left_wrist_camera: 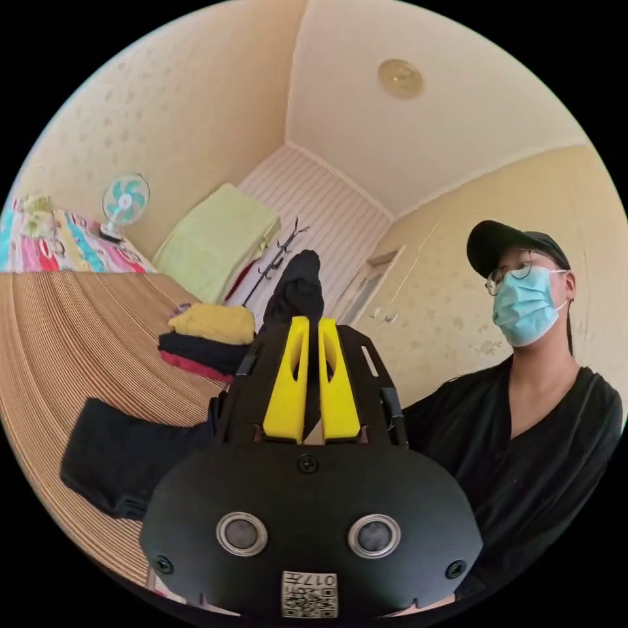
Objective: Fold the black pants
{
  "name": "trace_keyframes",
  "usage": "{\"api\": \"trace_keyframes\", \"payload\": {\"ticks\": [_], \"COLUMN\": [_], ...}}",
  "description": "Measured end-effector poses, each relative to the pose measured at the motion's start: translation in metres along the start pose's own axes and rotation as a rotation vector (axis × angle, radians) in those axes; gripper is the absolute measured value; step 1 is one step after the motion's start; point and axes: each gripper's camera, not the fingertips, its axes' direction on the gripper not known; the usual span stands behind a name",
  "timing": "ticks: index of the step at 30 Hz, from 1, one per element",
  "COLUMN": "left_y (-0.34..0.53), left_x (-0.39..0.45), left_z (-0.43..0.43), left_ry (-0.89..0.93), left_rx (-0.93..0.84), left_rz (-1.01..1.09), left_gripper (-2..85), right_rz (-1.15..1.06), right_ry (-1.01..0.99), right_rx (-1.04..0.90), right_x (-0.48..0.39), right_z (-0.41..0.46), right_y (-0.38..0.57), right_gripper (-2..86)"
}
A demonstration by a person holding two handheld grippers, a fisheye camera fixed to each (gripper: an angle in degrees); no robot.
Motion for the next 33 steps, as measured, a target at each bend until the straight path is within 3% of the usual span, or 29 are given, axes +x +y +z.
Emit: {"api": "trace_keyframes", "payload": {"ticks": [2, 5, 7, 9, 11, 15, 18, 20, 24, 29, 33], "left_y": [-0.028, -0.048, -0.064, -0.086, -0.129, -0.239, -0.290, -0.272, -0.186, -0.010, 0.079], "left_x": [0.055, 0.087, 0.098, 0.103, 0.087, -0.017, -0.118, -0.141, -0.152, -0.195, -0.190], "left_z": [-0.053, -0.110, -0.123, -0.122, -0.111, -0.093, -0.098, -0.105, -0.109, -0.129, -0.130], "left_ry": [-0.030, 0.018, 0.004, -0.192, -0.502, -0.748, -0.855, -0.934, -0.993, -0.918, -0.906], "left_rx": [0.152, 0.367, 0.388, 0.363, 0.325, 0.210, 0.098, 0.058, -0.081, -0.337, -0.444], "left_rz": [0.220, 0.337, 0.396, 0.362, 0.328, 0.217, -0.072, -0.081, -0.008, -0.313, -0.464], "left_gripper": [-0.3, -0.2, -0.2, -0.1, 0.1, 1.2, 3.8, 6.2, 6.0, 6.8, 10.2], "right_rz": [-0.230, -0.311, -0.370, -0.369, -0.301, -0.180, -0.042, 0.048, -0.051, 0.052, 0.225], "right_ry": [0.004, 0.044, 0.042, 0.115, 0.347, 0.767, 0.915, 0.853, 0.645, 0.361, 0.222], "right_rx": [-0.002, 0.125, 0.176, 0.175, 0.075, -0.056, -0.357, -0.566, -0.643, -0.935, -1.087], "right_x": [-0.024, -0.021, -0.015, -0.003, 0.029, 0.131, 0.243, 0.281, 0.269, 0.255, 0.225], "right_z": [0.015, 0.037, 0.063, 0.104, 0.182, 0.333, 0.470, 0.528, 0.541, 0.525, 0.515], "right_y": [-0.021, -0.044, -0.054, -0.066, -0.091, -0.139, -0.149, -0.110, 0.014, 0.252, 0.372], "right_gripper": [1.7, 1.8, 1.9, 2.0, 2.2, 2.6, 3.2, 3.7, 3.9, 5.0, 8.2]}}
